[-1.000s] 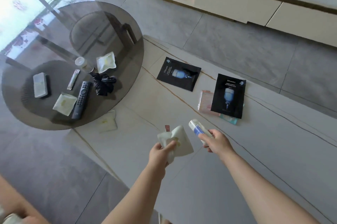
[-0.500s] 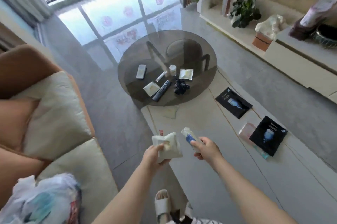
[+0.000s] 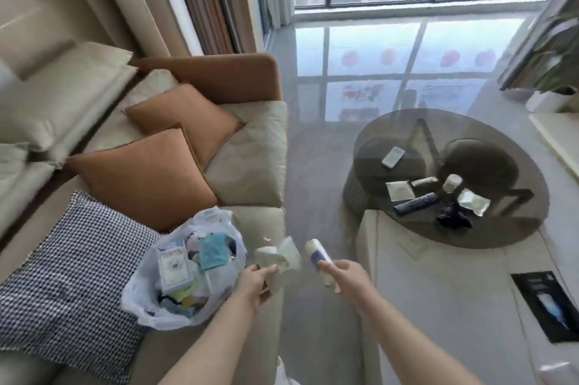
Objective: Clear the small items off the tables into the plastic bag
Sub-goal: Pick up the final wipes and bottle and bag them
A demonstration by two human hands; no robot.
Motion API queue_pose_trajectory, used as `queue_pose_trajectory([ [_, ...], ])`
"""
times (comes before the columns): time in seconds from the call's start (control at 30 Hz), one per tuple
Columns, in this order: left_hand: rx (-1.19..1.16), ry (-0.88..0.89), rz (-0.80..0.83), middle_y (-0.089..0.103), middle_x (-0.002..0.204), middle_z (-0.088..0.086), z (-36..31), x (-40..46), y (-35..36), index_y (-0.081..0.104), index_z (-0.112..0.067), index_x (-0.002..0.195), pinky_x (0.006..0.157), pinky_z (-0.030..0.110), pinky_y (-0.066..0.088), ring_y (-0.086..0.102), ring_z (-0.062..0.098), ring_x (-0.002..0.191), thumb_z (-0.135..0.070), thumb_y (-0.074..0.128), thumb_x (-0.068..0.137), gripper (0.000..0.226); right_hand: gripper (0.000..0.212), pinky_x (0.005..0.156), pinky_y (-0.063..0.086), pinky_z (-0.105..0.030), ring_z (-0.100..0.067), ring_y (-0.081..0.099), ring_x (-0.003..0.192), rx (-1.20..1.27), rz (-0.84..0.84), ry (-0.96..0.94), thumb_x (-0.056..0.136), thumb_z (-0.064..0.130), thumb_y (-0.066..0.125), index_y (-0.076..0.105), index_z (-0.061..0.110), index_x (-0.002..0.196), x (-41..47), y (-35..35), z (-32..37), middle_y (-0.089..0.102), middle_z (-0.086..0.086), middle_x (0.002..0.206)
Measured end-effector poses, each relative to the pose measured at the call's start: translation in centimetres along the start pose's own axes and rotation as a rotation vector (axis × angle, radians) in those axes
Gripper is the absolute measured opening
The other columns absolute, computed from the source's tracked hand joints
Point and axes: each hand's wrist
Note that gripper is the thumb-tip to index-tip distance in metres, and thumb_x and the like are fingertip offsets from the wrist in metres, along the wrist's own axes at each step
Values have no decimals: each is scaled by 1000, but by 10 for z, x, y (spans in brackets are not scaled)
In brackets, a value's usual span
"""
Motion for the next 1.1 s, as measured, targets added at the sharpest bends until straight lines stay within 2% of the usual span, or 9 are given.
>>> queue_pose_trajectory([
  [0.13, -153, -13, -59, 69, 58, 6, -18, 11, -71, 62, -10, 86, 41, 22, 50, 62, 21, 56, 1, 58, 88, 12, 32, 59, 43, -25, -11, 54, 59, -147, 111, -42, 81, 42, 66, 71, 11, 72, 5, 66, 40, 60, 1, 63],
  [0.3, -318, -65, -140, 68, 72, 19, -33, 32, -147, 59, -4, 94, 55, 44, 57, 65, 34, 64, 5, 52, 90, 12, 35, 48, 42, -19, -6, 51, 45, -285, 222, -39, 82, 39, 65, 59, 16, 56, 20, 153, 81, 54, 8, 43],
  [0.37, -318, -82, -176, 66, 61, 16, -38, 41, -169, 59, -2, 91, 46, 37, 53, 64, 31, 52, 6, 50, 91, 12, 27, 45, 41, -17, -6, 52, 45, -309, 255, -9, 83, 36, 65, 65, 14, 69, 29, 186, 90, 57, 5, 51],
  [0.5, -314, -87, -211, 64, 90, 20, -44, 68, -203, 60, 4, 105, 77, 44, 51, 60, 32, 80, 9, 52, 89, 19, 32, 55, 48, -24, -17, 57, 64, -252, 214, 115, 83, 39, 67, 68, 7, 86, 49, 242, 102, 59, -5, 72],
  [0.67, -201, -144, -259, 54, 70, 14, -49, 114, -233, 58, 8, 104, 56, 31, 42, 49, 24, 61, 14, 49, 84, 22, 36, 46, 52, -26, -31, 61, 93, -29, 98, 307, 85, 37, 64, 56, 5, 101, 75, 286, 111, 59, -15, 102],
  [0.73, -142, -158, -272, 51, 67, 13, -52, 130, -237, 57, 5, 99, 56, 31, 43, 49, 22, 59, 13, 51, 83, 19, 36, 43, 51, -26, -32, 58, 94, -5, 75, 359, 89, 36, 60, 53, 3, 103, 85, 295, 112, 55, -15, 104],
  [0.87, -115, -163, -244, 56, 73, 9, -59, 172, -234, 50, -9, 133, 58, 33, 44, 50, 24, 64, 13, 52, 83, 55, 33, 58, 57, -33, -32, 54, 93, -9, 36, 436, 93, 34, 54, 48, 3, 100, 111, 306, 108, 46, -10, 91],
  [1.0, -125, -136, -199, 66, 99, 15, -68, 206, -225, 57, -3, 124, 75, 38, 53, 61, 29, 80, 13, 49, 86, 42, 20, 73, 55, -33, -27, 56, 93, -37, 31, 416, 92, 17, 52, 52, 7, 110, 134, 311, 100, 54, -14, 104],
  [1.1, -62, -145, -207, 66, 94, 14, -66, 216, -225, 56, -2, 124, 66, 33, 50, 58, 25, 69, 11, 44, 89, 39, 37, 74, 50, -33, -19, 50, 78, -122, 77, 380, 90, 11, 53, 50, 8, 127, 141, 313, 91, 52, -6, 90],
])
Point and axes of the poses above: each hand's wrist, its own x-axis towards the middle knuckle, its own y-axis out of the palm, z = x × y
